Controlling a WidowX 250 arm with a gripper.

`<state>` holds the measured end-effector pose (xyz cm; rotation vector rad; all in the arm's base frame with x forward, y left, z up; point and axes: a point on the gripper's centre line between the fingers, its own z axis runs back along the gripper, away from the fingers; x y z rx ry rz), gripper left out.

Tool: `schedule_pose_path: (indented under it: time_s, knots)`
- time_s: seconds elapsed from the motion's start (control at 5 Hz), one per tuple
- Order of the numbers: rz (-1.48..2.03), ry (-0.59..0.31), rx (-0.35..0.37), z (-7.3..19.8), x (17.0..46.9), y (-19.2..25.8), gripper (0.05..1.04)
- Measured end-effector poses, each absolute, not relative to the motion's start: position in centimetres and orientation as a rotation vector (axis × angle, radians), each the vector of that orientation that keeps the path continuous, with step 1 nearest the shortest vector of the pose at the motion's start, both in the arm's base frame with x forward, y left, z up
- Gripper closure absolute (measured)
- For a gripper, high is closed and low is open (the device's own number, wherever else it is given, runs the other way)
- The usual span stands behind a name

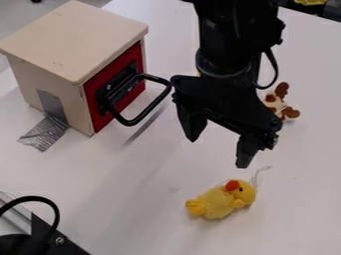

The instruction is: Grab the yellow duck and put it on the right side

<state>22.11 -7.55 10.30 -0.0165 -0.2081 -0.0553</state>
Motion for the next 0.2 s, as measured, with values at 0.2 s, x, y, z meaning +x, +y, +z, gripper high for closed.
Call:
schedule_pose_path:
  time_s: [0.2]
  knots:
    - [-0.055,-0.207,-0.016,10.3,22.09,-7.54,0.083]
